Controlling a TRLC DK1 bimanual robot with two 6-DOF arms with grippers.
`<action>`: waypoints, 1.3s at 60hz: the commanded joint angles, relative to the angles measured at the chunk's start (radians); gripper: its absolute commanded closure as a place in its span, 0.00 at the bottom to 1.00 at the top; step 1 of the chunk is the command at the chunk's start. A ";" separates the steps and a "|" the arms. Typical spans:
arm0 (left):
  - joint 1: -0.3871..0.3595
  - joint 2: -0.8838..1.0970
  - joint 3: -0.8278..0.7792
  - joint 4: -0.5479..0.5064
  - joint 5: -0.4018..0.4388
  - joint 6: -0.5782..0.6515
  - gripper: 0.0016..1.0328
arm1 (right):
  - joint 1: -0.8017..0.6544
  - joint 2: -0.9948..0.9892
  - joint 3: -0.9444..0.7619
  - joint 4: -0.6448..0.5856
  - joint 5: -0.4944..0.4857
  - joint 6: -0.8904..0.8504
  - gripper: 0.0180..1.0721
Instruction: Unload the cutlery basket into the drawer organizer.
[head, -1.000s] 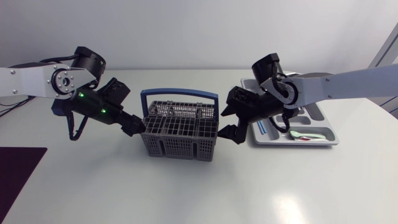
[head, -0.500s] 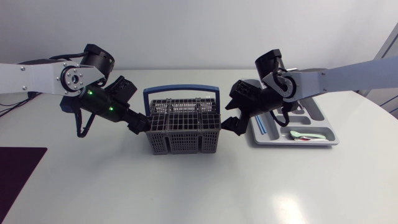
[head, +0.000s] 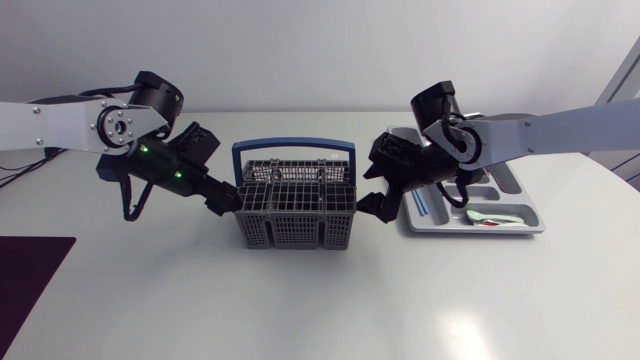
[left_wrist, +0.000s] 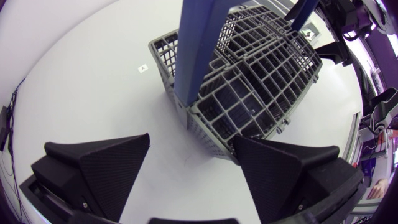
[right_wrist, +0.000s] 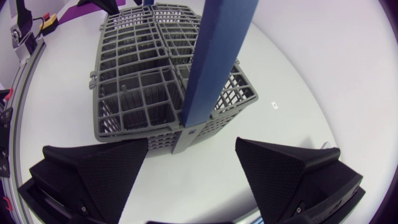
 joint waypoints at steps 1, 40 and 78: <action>0.001 0.006 -0.010 -0.009 0.016 -0.001 0.05 | 0.024 -0.019 -0.028 0.005 -0.012 0.030 0.04; 0.044 -0.233 -0.018 -0.038 0.063 -0.014 0.05 | 0.010 -0.164 -0.078 0.003 0.023 0.030 0.04; 0.047 -0.155 -0.110 0.049 0.068 0.000 0.15 | 0.035 -0.253 -0.139 0.038 0.047 0.111 0.32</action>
